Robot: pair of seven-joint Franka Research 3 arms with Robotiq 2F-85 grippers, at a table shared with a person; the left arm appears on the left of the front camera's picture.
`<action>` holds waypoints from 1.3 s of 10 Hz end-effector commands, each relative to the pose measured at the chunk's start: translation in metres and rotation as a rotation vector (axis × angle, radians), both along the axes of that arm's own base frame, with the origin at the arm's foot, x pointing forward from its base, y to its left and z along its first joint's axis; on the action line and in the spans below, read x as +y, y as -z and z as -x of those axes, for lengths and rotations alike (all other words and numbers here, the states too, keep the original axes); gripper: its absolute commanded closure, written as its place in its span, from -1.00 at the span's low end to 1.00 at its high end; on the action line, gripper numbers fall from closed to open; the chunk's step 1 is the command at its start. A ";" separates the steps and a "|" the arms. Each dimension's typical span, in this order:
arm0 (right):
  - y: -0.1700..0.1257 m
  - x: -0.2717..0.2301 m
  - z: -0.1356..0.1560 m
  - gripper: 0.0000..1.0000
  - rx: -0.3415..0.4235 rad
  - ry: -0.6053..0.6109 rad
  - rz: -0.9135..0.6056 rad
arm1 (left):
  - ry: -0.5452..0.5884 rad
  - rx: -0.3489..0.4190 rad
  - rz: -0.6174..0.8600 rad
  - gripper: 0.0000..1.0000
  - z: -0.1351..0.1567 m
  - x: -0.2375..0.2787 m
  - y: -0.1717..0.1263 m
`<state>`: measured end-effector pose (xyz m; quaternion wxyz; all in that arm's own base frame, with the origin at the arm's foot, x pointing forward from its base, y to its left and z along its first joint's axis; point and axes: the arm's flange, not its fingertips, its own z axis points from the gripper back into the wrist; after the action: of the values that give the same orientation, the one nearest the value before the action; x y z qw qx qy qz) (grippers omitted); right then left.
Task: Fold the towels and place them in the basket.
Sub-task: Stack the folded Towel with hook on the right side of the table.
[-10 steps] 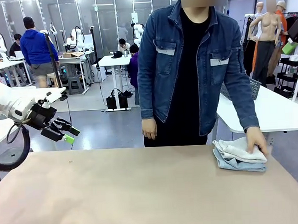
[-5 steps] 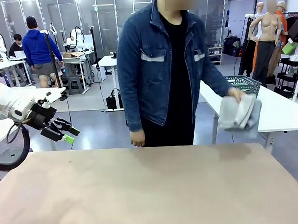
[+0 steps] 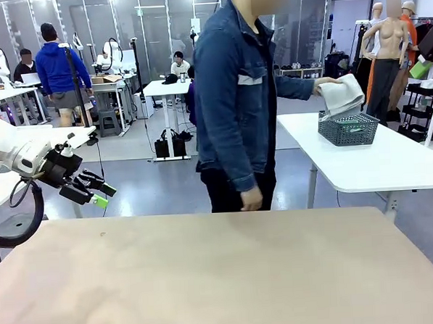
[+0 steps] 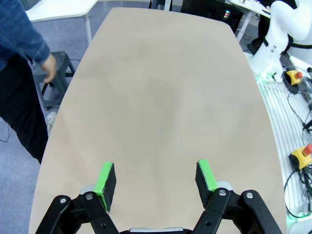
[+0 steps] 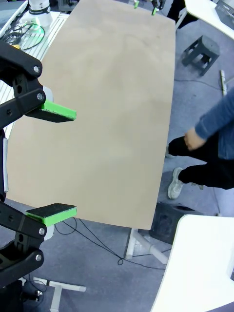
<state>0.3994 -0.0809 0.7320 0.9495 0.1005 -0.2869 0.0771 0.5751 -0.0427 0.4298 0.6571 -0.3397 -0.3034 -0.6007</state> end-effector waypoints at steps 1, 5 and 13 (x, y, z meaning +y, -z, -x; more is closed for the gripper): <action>-0.001 0.001 0.000 -0.67 0.003 0.011 -0.007 | 0.001 -0.002 0.000 -0.66 0.001 -0.001 -0.001; -0.001 0.001 0.000 -0.67 0.003 0.011 -0.007 | 0.001 -0.002 0.000 -0.66 0.001 -0.001 -0.001; -0.001 0.001 0.000 -0.67 0.003 0.011 -0.007 | 0.001 -0.002 0.000 -0.66 0.001 -0.001 -0.001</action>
<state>0.3994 -0.0809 0.7320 0.9495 0.1005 -0.2869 0.0771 0.5751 -0.0427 0.4298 0.6571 -0.3397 -0.3034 -0.6007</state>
